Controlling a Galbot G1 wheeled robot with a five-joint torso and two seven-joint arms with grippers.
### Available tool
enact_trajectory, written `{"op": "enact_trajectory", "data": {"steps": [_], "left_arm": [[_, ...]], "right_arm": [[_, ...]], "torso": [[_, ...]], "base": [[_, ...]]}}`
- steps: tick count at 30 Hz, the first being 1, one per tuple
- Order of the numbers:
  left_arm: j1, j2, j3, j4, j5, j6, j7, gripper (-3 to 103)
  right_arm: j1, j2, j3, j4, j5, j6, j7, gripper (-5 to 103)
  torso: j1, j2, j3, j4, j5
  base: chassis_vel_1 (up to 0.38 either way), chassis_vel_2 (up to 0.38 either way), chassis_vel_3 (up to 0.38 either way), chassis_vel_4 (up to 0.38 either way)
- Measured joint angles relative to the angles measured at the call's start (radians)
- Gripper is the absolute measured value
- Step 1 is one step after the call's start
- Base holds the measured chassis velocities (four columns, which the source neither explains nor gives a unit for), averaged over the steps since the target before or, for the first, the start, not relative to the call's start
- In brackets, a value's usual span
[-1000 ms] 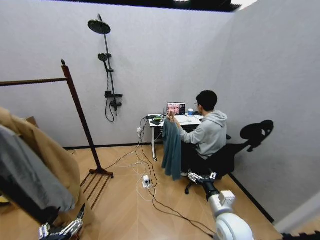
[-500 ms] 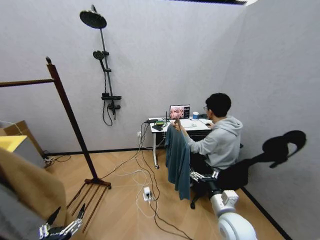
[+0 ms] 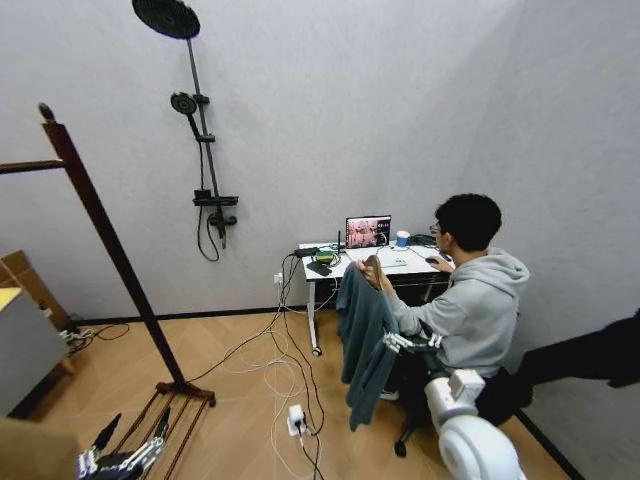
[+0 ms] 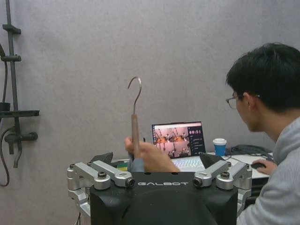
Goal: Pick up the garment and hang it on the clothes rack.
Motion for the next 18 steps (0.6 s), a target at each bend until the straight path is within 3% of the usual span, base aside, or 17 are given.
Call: {"op": "enact_trajectory", "data": {"steps": [6,13,18], "left_arm": [[0.000,0.000,0.000,0.000,0.000,0.000,0.000,100],[0.000,0.000,0.000,0.000,0.000,0.000,0.000,100],[0.000,0.000,0.000,0.000,0.000,0.000,0.000,100]], "right_arm": [[0.235,-0.190,-0.053,-0.213,0.098,0.005,-0.035,100],[0.503,-0.259,-0.210,-0.456,0.173,0.067,-0.124,100],[0.640,-0.249,-0.324,-0.606,0.188,0.100,-0.148,100]], "torso": [[-0.002,0.001,0.000,0.0007,0.0001],[0.000,0.000,0.000,0.0004,-0.0002],[0.000,0.000,0.000,0.0009,-0.0002]], "base": [[0.068,-0.032,-0.033,0.048],[0.009,-0.013,-0.015,0.009],[0.000,0.000,0.000,0.000]]}}
